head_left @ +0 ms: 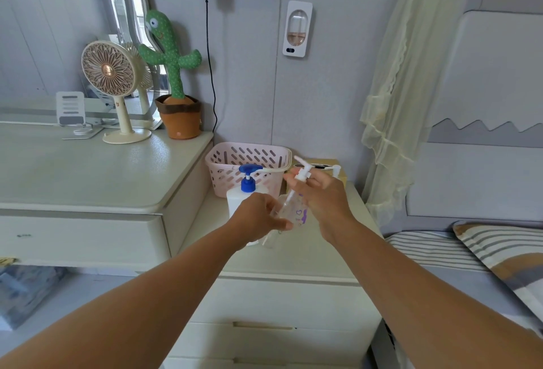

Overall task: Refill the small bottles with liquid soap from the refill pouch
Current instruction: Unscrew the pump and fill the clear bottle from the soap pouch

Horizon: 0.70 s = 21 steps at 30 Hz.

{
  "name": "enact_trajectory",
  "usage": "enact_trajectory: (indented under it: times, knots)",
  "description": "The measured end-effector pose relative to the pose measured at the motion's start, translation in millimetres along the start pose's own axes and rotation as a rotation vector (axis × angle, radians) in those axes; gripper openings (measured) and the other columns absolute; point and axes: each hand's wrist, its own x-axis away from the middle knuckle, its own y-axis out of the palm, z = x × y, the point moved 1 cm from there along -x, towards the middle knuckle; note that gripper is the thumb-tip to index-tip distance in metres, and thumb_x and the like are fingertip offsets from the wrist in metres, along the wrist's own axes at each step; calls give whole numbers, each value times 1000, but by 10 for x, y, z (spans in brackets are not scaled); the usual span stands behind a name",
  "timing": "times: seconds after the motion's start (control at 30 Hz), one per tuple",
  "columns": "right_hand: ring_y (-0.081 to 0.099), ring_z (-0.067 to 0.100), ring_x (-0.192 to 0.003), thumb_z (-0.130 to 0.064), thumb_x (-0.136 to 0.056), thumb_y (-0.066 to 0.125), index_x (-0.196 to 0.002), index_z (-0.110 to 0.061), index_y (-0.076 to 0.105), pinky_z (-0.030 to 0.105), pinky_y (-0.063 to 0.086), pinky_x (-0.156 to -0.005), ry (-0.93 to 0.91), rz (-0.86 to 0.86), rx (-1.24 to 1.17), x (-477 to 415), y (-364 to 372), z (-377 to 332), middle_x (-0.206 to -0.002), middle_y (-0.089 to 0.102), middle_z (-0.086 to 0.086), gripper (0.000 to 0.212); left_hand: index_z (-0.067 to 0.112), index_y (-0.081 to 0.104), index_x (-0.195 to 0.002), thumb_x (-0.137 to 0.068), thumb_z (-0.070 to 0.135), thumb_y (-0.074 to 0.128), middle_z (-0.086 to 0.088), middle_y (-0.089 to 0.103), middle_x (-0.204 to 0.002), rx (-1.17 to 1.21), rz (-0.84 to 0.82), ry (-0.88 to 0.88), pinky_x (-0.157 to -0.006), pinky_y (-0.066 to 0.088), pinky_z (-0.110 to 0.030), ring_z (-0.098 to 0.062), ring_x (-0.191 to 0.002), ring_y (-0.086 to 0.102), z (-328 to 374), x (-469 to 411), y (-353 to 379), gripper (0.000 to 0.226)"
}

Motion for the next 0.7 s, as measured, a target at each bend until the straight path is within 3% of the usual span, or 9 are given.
enact_trajectory:
  times: [0.07,0.17,0.27,0.33,0.5,0.63,0.7]
  knots:
    - [62,-12,-63,-24,-82,73,-105,-20,69,4,42,-48,-20,44,-68,-43,-28,-37,-84,69,-16,23,8,61,-117,-80,22,75,-7,63,-112,-24,-20,-23,-67,40,-15,-16,-93,56,-67,-1,-8,42]
    - [62,-11,-65,-22,-79,76,-104,-17,71,2,41,-49,-54,111,-133,-121,-90,-113,-87,72,-12,26,7,61,-117,-80,19,75,-3,58,-104,-34,-34,-67,-62,40,-12,-14,-91,53,-188,26,-35,41]
    - [60,-2,-58,-20,-80,76,-103,-17,70,12,44,-54,-115,163,-181,-152,-116,-197,-86,71,-7,24,8,61,-116,-78,19,77,-4,58,-104,-78,-37,-119,-71,41,-20,-16,-90,53,-349,58,-52,42]
    - [58,1,-58,-18,-81,74,-101,-17,69,18,45,-57,-154,188,-175,-172,-125,-231,-81,69,-6,20,7,63,-114,-77,18,78,-5,58,-101,-94,-22,-158,-67,41,-21,-16,-83,52,-439,82,-75,41]
    - [64,14,-73,-10,-84,65,-104,-15,66,25,49,-58,-101,39,101,-139,-19,42,-94,70,7,21,4,61,-115,-78,13,77,-2,55,-97,-37,24,-227,-58,43,-21,-11,-67,48,-569,118,-169,41]
    - [64,21,-89,-9,-84,62,-96,-19,65,39,57,-78,-67,-120,389,-100,108,546,-99,65,3,16,5,60,-119,-79,13,75,-5,57,-105,10,17,-241,-77,54,-32,-19,-81,56,-663,143,-215,44]
    - [61,20,-92,-7,-86,56,-97,-19,62,30,54,-73,-73,-167,508,-106,169,766,-100,61,-3,17,5,60,-120,-79,13,75,-8,58,-112,19,0,-240,-80,55,-32,-21,-90,57,-722,142,-231,44]
